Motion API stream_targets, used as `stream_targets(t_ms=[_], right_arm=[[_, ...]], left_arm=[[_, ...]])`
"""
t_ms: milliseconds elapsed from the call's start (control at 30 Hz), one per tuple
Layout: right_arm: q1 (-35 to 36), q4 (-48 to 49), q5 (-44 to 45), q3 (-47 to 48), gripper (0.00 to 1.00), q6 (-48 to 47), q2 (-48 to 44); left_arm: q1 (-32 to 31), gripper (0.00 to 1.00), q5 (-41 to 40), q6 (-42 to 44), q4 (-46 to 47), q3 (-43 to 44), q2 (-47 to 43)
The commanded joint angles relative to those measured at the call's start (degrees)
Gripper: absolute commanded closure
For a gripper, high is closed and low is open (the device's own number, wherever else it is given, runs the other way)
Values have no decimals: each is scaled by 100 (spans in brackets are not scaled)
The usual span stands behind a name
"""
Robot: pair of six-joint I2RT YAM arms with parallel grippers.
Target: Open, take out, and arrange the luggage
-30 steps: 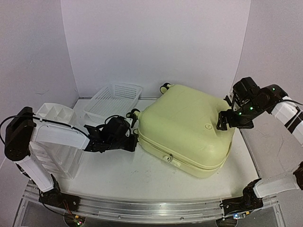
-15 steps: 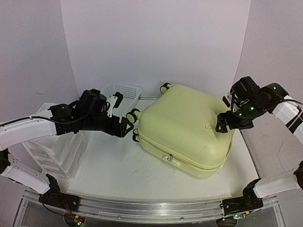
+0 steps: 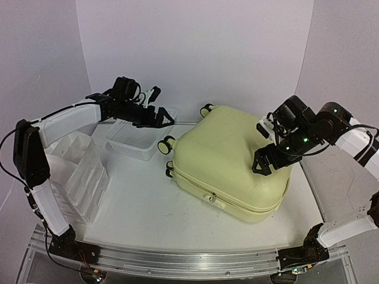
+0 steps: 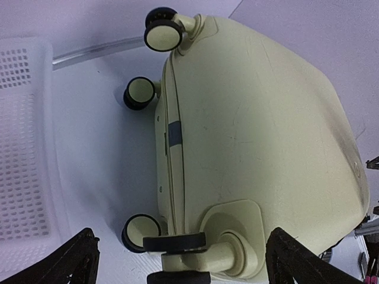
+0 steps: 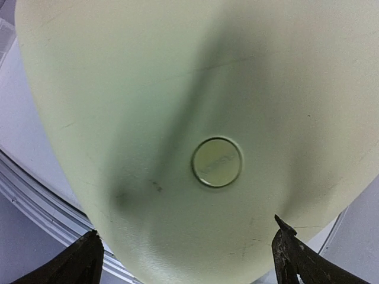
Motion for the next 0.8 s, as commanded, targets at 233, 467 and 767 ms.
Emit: stream_targets(t_ms=[233,467,767], right_arm=[[1726,305,1192,440,2,496,569],[2132,-599,3176,485,2,1171,1321],[1093,-379,3664,-661,2,867,536]], left_arm=[[6,13,1987,251,-134,337,895],[-21,23,2543,105,-137,-373,504],[-812,42,2940,-476,161,-797,157]])
